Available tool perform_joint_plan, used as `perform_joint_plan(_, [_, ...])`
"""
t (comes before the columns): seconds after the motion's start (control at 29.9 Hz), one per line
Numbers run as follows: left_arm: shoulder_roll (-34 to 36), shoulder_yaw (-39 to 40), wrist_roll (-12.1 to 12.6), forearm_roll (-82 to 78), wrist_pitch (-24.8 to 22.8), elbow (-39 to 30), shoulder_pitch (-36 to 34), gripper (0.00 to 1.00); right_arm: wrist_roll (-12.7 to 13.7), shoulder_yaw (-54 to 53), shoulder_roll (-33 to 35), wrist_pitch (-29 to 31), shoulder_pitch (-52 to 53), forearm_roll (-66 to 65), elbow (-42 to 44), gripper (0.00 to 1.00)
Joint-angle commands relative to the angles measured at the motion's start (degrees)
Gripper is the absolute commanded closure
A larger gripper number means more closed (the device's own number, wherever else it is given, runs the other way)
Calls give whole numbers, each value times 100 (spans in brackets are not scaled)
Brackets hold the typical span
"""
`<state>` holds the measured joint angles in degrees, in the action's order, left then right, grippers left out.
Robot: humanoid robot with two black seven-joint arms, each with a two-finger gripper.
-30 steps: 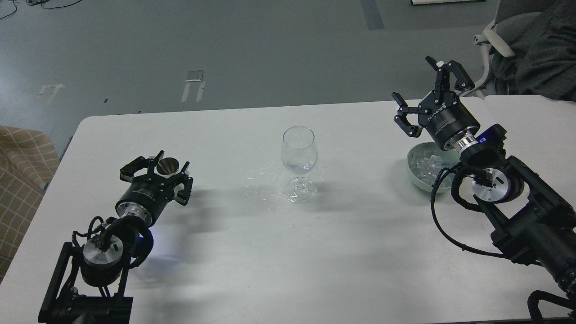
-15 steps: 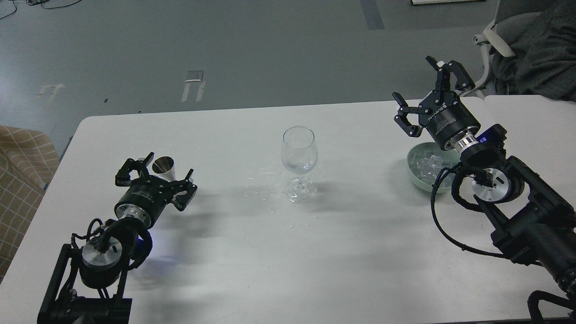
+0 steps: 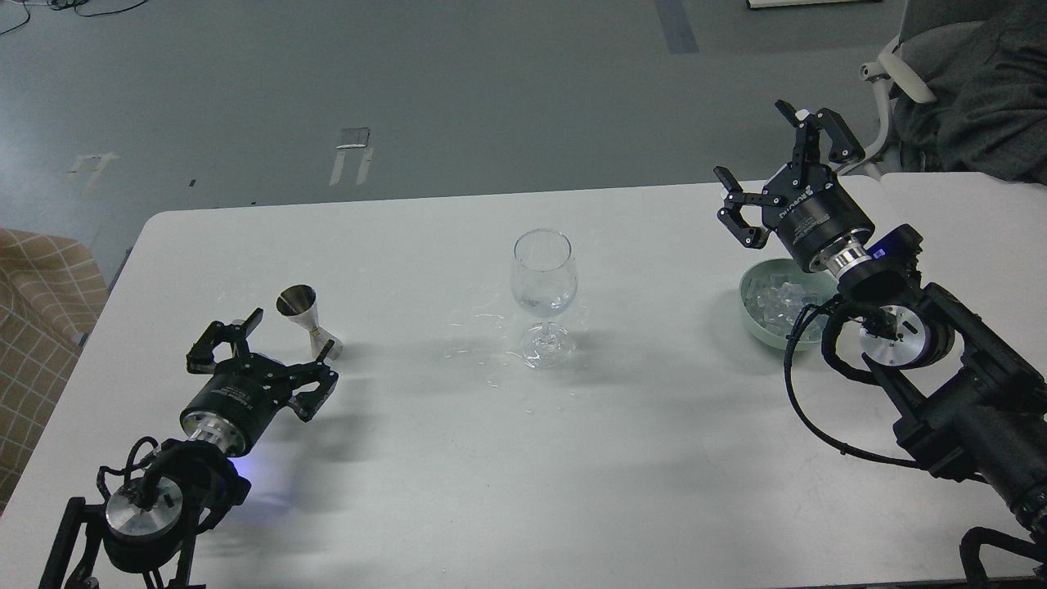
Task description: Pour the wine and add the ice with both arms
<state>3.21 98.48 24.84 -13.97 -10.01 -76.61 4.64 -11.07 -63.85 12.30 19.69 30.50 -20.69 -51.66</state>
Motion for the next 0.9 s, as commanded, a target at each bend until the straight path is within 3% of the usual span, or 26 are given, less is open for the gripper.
perform_joint_plan(0.0, [215,4,30,0,-431,-3,282,2,0,4,10,0,-1,3,-2,0])
perform_joint_plan(0.13, [680,118,-84,-79,-1177,23,502,2,0,4,18,0,-9,-5,-37,0])
perform_joint_plan(0.27, [1006,435,-383,-150,-1451,76,494,2,0,22,45,0,-18,-5,-152,0])
perform_joint_plan(0.4, [1673,488,-883,-562,-1723,103,406,2,0,31,106,0,-18,-137,-283,0])
perform_joint_plan(0.43, [1910,496,-1146,-780,-1799,103,362,2,9,39,159,0,-18,-329,-397,0])
perform_joint_plan(0.53, [2219,462,-1595,-1299,-1799,103,-49,2,9,40,317,0,-114,-969,-669,0])
perform_joint_plan(0.87, [2167,348,-1649,-2610,-1799,428,-1975,2,0,48,1222,-273,-519,-2299,-1786,0])
